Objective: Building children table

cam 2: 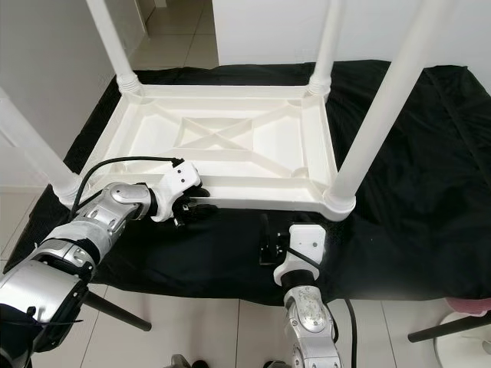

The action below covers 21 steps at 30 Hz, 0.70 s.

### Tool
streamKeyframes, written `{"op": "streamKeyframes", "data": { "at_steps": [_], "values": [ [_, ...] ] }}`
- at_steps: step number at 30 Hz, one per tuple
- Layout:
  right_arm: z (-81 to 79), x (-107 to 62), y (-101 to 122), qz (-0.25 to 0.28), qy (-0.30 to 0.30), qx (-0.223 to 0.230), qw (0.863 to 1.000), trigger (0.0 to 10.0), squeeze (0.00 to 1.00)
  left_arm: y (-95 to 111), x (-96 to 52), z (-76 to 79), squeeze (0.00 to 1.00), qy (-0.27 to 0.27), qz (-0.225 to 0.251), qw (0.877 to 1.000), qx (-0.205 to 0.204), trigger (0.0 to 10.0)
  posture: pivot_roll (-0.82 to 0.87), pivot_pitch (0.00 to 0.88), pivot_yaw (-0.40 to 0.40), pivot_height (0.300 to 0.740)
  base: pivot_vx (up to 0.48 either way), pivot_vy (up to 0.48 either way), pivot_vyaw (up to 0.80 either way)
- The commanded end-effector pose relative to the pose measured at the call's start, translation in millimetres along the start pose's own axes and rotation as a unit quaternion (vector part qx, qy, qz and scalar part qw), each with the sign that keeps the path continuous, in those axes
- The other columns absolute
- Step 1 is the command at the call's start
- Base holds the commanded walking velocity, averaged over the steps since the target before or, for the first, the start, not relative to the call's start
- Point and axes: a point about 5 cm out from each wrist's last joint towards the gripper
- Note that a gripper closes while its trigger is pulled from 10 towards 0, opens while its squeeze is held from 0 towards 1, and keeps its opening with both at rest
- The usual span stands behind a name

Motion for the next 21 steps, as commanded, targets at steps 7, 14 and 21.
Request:
{"op": "streamKeyframes", "data": {
  "at_steps": [7,14,21],
  "values": [
    [2.1,16.1,4,0.005,0.005,-0.003,1.000,10.0,0.00,-29,2.9,9.4,0.00,0.042,0.007,0.997,-0.065,0.0,-0.02,0.182,0.100,0.740,0.000,0.000,0.00],
    [3.1,18.8,4,0.007,0.005,-0.006,1.000,10.0,0.00,-25,7.9,15.6,0.00,0.042,0.031,0.996,-0.074,10.0,-0.02,0.184,0.100,0.740,0.000,0.000,0.00],
    [-0.6,27.7,6,0.017,0.005,-0.004,1.000,10.0,0.00,-8,5.5,32.8,1.00,-0.010,0.115,0.987,-0.112,10.0,-0.02,0.175,0.103,0.740,0.000,0.000,0.00]
  ]
}}
Point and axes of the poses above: a point about 5 cm out from each wrist's last joint towards the gripper, its own x axis pointing out of the wrist towards the gripper, its own y axis along the axis of the wrist's last joint, z = x × y, and after that the axes turned 10 degrees about -x, right-handed
